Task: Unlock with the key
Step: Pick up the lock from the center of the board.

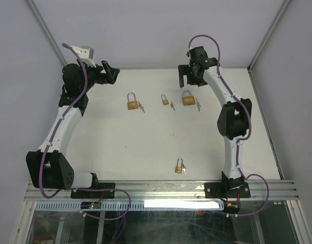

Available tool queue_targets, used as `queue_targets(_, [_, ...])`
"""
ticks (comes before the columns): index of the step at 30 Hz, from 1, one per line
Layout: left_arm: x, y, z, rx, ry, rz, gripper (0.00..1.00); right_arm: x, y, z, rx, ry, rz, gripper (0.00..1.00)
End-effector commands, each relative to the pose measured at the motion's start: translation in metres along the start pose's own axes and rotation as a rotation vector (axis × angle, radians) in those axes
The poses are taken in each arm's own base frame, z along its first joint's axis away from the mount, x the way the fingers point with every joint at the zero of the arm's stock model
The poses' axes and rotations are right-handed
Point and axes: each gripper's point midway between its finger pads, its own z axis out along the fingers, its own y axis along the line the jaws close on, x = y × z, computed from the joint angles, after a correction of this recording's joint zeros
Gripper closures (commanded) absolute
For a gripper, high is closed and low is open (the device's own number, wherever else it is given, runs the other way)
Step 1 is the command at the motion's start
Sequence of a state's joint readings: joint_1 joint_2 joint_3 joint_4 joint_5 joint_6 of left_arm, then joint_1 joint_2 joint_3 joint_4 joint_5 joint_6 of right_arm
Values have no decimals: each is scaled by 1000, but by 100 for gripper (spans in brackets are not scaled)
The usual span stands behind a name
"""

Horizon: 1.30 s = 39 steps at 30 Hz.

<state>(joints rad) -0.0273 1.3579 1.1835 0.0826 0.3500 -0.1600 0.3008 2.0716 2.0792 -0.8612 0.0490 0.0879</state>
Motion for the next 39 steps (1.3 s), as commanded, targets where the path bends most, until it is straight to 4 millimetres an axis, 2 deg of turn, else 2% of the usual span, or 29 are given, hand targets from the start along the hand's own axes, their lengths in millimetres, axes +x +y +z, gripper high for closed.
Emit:
queue_targets(1, [12, -41, -3, 122, 58, 19, 1, 47, -9, 15, 38, 231, -38, 0])
queue_targets(3, [22, -53, -5, 161, 76, 33, 1, 62, -9, 37, 45, 291, -45, 0])
queue_targets(6, [29, -64, -8, 196, 90, 40, 1, 78, -10, 56, 50, 339, -49, 0])
queue_targets(12, [32, -61, -9, 181, 96, 59, 1, 87, -9, 88, 40, 348, -66, 0])
queue_targets(19, [31, -58, -7, 167, 99, 59, 1, 92, -12, 109, 63, 355, -74, 9])
queue_targets(22, [29, -58, -7, 168, 95, 64, 1, 98, -20, 114, 108, 365, -81, 10])
queue_targets(26, [29, -61, -8, 185, 95, 70, 1, 106, -16, 121, 77, 378, -84, 13])
queue_targets(32, [31, -64, -9, 205, 104, 68, 1, 118, -8, 122, 39, 409, -70, 49])
queue_targets(36, [30, -66, -10, 216, 103, 74, 1, 109, -4, 112, 31, 374, -98, 67])
queue_targets(38, [31, -68, -10, 228, 105, 76, 1, 100, -1, 105, 27, 343, -111, 78])
queue_targets(39, [32, -69, -10, 236, 114, 75, 1, 97, 0, 102, 28, 328, -116, 87])
